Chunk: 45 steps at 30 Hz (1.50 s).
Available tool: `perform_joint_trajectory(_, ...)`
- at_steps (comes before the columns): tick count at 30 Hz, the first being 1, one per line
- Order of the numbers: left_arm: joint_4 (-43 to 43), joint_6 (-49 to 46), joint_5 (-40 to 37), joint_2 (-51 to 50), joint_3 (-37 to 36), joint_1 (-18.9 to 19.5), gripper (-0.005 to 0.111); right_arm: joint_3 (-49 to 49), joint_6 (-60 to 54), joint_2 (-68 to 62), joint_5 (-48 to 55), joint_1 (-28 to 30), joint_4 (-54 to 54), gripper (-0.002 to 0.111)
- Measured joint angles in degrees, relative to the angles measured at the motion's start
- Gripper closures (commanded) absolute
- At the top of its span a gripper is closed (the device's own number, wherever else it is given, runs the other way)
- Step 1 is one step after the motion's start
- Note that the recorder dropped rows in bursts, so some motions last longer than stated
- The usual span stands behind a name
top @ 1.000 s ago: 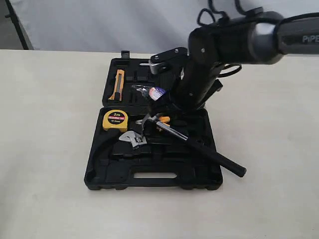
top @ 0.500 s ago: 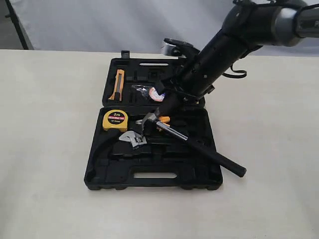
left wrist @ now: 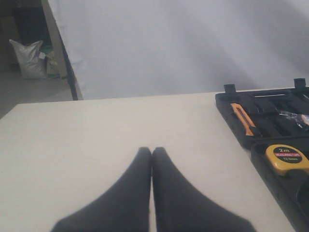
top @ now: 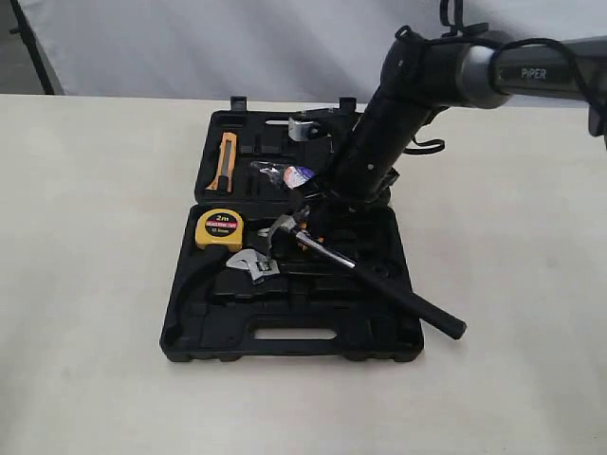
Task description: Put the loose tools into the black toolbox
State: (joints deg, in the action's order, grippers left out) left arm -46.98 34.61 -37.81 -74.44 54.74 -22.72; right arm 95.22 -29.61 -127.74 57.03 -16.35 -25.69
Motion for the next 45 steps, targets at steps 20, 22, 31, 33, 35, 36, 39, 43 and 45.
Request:
perform_joint_trajectory(20, 0.0, 0.0, 0.0, 0.0, 0.0, 0.0, 0.105, 3.9, -7.3, -1.8, 8.5, -3.4, -1.3, 0.094)
perform_joint_trajectory(22, 0.0, 0.0, 0.0, 0.0, 0.0, 0.0, 0.105, 3.9, -7.0, -2.3, 7.8, -4.3, 1.2, 0.109)
perform_joint_trajectory(31, 0.0, 0.0, 0.0, 0.0, 0.0, 0.0, 0.105, 3.7, 9.9, 2.6, 3.8, -13.5, 25.1, 0.109)
perform_joint_trajectory(33, 0.0, 0.0, 0.0, 0.0, 0.0, 0.0, 0.105, 3.7, 12.3, 5.9, 2.0, -16.1, 31.4, 0.109)
perform_joint_trajectory(35, 0.0, 0.0, 0.0, 0.0, 0.0, 0.0, 0.105, 3.7, 14.8, 8.1, 0.8, -18.5, 36.0, 0.109)
perform_joint_trajectory(36, 0.0, 0.0, 0.0, 0.0, 0.0, 0.0, 0.105, 3.6, 16.2, 8.8, 0.4, -19.7, 38.1, 0.109)
perform_joint_trajectory(39, 0.0, 0.0, 0.0, 0.0, 0.0, 0.0, 0.105, 1.4, 24.2, 9.9, -1.4, -24.2, 49.8, 0.109)
perform_joint_trajectory(43, 0.0, 0.0, 0.0, 0.0, 0.0, 0.0, 0.105, -7.3, 43.2, 9.7, -2.7, -30.7, 72.3, 0.109)
perform_joint_trajectory(45, 0.0, 0.0, 0.0, 0.0, 0.0, 0.0, 0.105, -12.4, 54.6, 9.4, -2.6, -33.2, 83.6, 0.109)
